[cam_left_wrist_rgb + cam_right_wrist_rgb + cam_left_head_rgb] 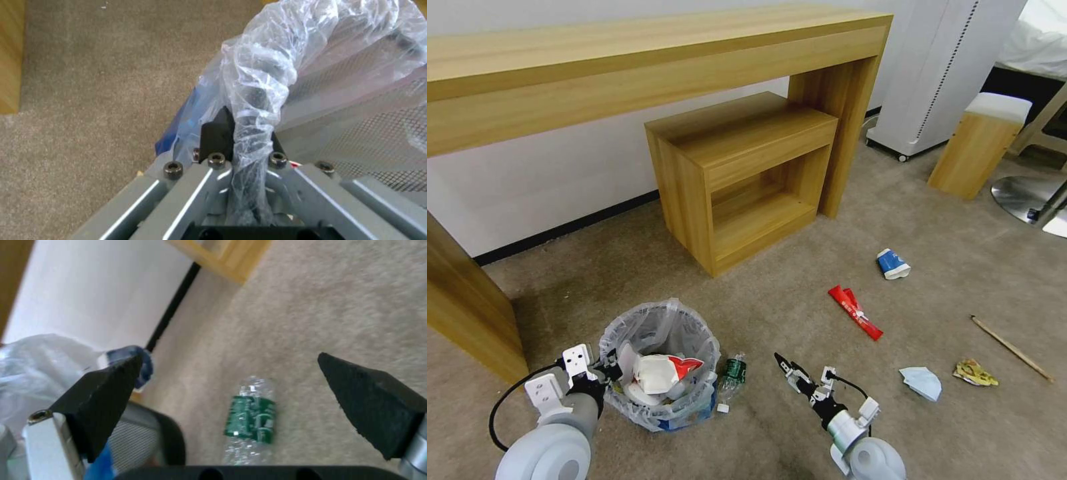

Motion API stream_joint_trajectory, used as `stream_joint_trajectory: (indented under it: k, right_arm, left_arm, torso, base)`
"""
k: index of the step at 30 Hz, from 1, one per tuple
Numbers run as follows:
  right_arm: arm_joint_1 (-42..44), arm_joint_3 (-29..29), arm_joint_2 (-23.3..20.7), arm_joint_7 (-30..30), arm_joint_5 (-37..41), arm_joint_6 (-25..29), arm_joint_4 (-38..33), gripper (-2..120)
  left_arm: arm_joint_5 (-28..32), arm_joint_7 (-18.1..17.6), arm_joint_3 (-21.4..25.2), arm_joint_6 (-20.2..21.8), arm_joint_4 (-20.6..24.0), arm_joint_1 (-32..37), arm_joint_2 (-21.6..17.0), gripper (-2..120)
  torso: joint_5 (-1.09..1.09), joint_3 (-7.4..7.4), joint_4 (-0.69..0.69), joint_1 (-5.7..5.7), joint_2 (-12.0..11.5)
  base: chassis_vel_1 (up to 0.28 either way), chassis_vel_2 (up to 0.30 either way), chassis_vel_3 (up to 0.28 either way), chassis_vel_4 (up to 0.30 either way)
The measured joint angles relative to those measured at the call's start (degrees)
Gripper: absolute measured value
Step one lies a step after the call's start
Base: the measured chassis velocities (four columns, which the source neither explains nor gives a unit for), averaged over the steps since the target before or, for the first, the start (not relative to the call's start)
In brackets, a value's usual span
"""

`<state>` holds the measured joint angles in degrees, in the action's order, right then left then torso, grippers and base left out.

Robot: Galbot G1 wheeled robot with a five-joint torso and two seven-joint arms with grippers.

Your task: Pick up the trash bin and place the garbage on the floor into it.

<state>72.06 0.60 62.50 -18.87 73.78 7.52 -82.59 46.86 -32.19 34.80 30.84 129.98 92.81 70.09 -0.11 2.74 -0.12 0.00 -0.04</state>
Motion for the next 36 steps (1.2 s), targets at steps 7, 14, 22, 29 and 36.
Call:
stream_joint_trajectory:
  k: [7, 14, 22, 29, 36]
  right_arm:
    - [0.1, 1.1, -0.7, 4.8, -11.8, 0.4, -0.6, 95]
    - [-0.9, 5.1, -6.1, 9.4, -30.5, 0.6, -5.5, 89]
    - [-5.2, 10.1, -14.2, -1.9, -55.0, 10.4, -6.1, 100]
    - [-12.8, 7.1, -19.2, -6.4, -66.9, 18.6, -1.4, 99]
    - [-27.6, -5.2, -16.3, -8.8, -74.9, 25.2, 6.6, 100]
  left_arm:
    - [0.1, 0.0, 0.3, -0.1, 0.5, 0.4, -0.6, 1]
    - [0.1, 0.1, 0.4, -0.3, 0.5, 0.4, -0.7, 1]
    - [-0.3, 0.2, -0.1, -0.4, 0.4, -0.1, 0.1, 1]
    - [-1.3, 0.6, -0.4, -0.7, -0.2, -0.3, 1.3, 1]
    - [-1.3, 0.6, -0.1, -0.7, -1.0, -1.5, 1.6, 1]
  torso:
    - [0.01, 0.0, 0.01, 0.0, 0.0]
    - [0.0, 0.0, 0.01, 0.0, 0.0]
    - [0.01, 0.0, 0.01, 0.0, 0.0]
    - [0.0, 0.0, 0.0, 0.0, 0.0]
    - [0.0, 0.01, 0.01, 0.01, 0.0]
  base:
    - [0.0, 0.0, 0.0, 0.0]
    - [0.0, 0.0, 0.0, 0.0]
    - [0.0, 0.0, 0.0, 0.0]
    - [0.0, 0.0, 0.0, 0.0]
    - [0.0, 0.0, 0.0, 0.0]
